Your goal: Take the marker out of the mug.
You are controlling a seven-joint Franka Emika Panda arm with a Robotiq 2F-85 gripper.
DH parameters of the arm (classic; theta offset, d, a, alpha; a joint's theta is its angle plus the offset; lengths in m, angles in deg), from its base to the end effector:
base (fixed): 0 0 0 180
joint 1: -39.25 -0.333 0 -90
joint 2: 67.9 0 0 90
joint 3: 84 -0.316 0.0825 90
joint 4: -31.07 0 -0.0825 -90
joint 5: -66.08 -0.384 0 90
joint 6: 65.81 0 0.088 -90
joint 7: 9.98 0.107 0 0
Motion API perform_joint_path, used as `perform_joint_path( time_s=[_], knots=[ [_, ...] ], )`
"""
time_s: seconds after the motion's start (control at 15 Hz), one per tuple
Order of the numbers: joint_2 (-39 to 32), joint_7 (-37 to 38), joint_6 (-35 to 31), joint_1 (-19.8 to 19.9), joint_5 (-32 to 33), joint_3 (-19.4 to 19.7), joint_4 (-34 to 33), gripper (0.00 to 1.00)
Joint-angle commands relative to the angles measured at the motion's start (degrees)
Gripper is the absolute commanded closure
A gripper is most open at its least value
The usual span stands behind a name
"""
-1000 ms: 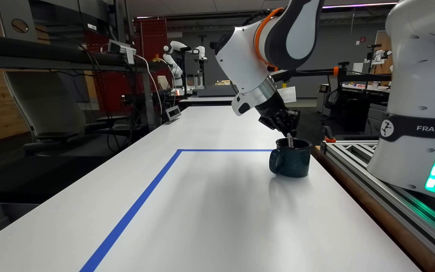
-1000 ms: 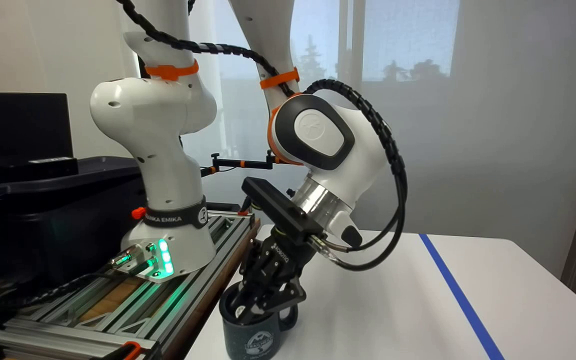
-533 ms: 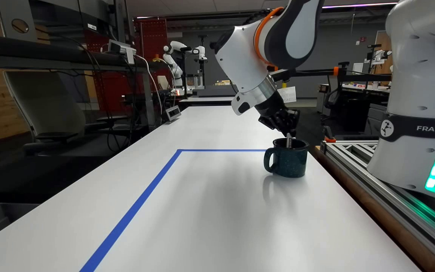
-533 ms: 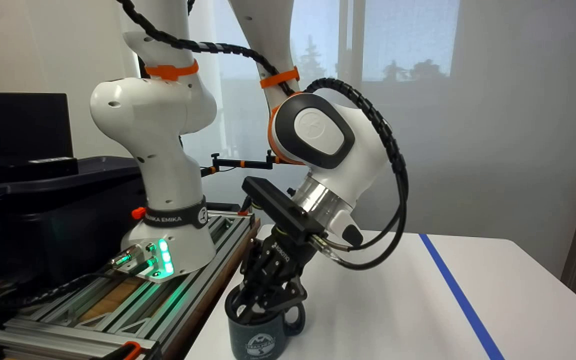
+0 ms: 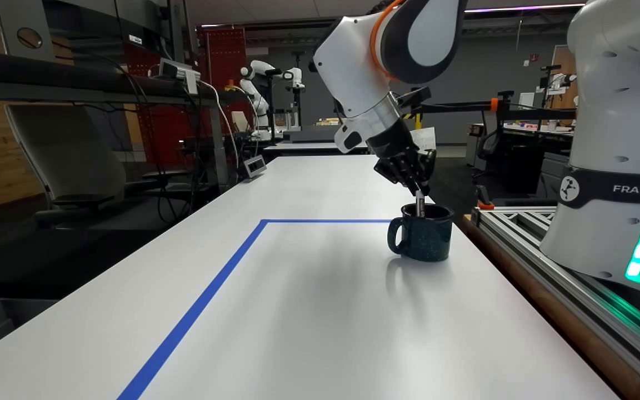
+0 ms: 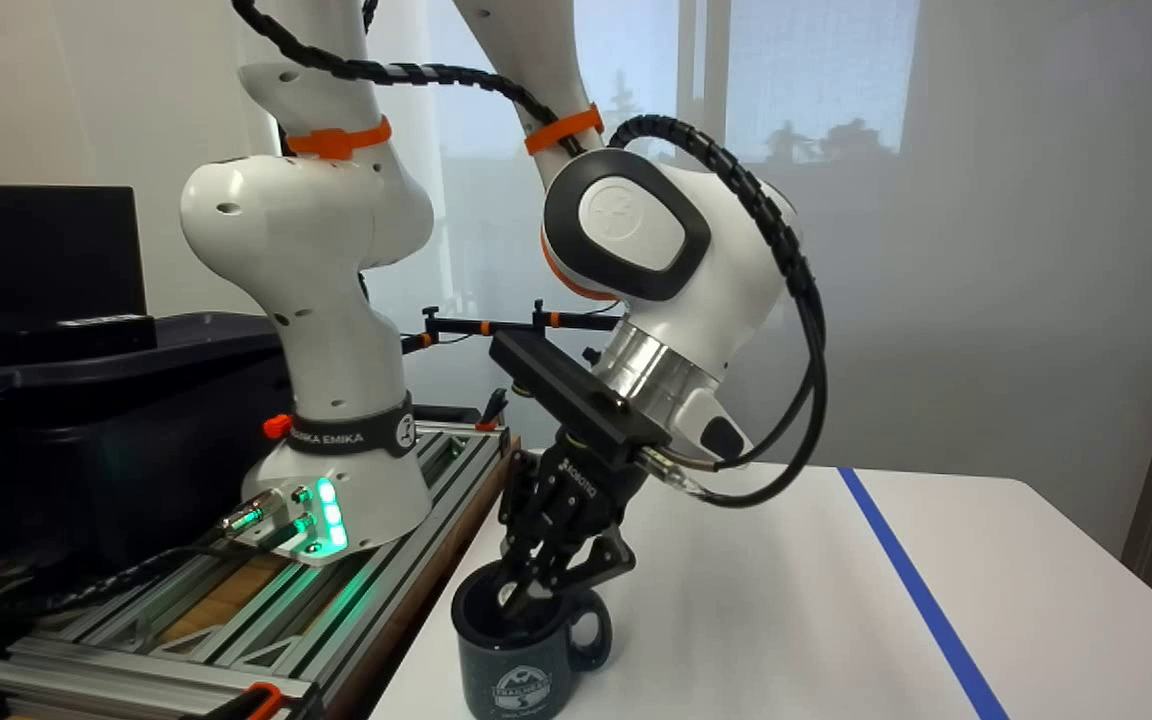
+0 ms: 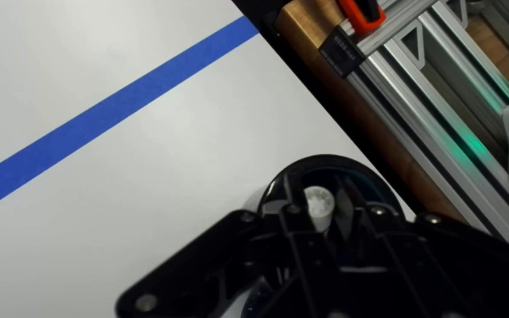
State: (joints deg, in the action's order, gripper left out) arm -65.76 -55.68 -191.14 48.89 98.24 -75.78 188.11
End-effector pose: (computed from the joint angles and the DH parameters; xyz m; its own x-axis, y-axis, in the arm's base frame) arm 0.3150 -0.1211 0.2048 0.4488 0.7208 -0.5282 0.7447 -0.6284 -0.2247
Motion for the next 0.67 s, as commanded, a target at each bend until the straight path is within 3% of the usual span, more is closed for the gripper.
perform_joint_path(
  time_s=[0.0, 0.6],
  knots=[
    [6.34, -5.28, 2.99, 0.06, -3.43, 1.11, 0.99, 0.94],
    [18.85, -16.74, 12.39, 0.21, -7.5, 3.94, 1.02, 0.94]
  ],
)
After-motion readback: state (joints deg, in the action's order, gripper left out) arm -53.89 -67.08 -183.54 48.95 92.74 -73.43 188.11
